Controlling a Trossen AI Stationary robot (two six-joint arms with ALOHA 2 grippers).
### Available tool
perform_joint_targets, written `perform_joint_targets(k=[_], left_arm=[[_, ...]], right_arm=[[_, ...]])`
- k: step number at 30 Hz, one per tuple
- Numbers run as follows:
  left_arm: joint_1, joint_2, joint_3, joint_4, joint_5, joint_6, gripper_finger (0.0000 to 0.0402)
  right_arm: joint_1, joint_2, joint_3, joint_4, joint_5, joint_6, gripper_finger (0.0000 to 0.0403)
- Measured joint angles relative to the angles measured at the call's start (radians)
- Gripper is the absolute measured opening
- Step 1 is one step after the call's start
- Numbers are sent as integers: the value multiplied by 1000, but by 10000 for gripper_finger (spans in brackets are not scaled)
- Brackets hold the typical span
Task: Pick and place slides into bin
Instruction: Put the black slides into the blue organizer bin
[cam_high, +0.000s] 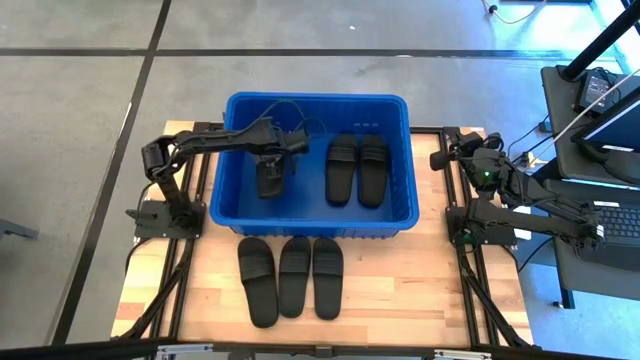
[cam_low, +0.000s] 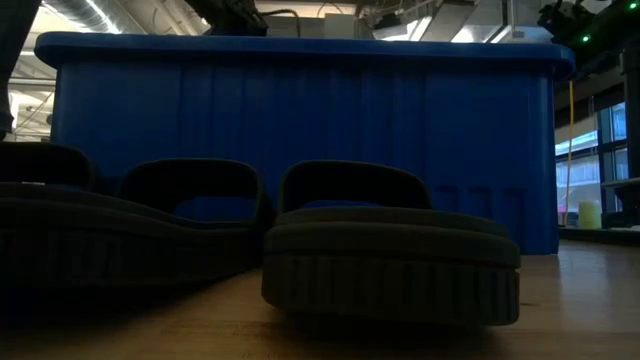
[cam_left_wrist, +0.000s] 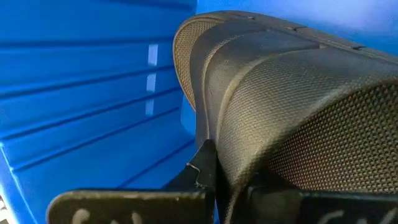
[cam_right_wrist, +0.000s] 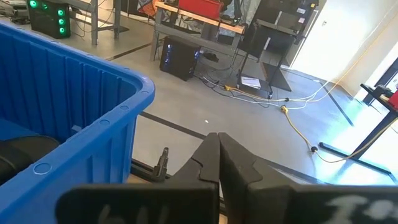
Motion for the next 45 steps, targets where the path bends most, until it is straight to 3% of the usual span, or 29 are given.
perform_joint_targets(k=[13, 19, 28, 39, 45], left_arm=[[-34, 0, 9, 44, 5, -8, 6], [-52, 0, 104, 75, 69, -30, 6], [-129, 13, 236, 129, 79, -20, 6], [-212, 191, 475, 119, 60, -60, 6], [-244, 307, 606, 118, -5, -60, 6]], right_arm=[[0, 0, 0, 0, 0, -2, 5], [0, 0, 0, 0, 0, 0, 14], [0, 0, 0, -10, 0, -2, 5], [0, 0, 0, -17, 0, -2, 14], [0, 0, 0, -27, 0, 0, 4]])
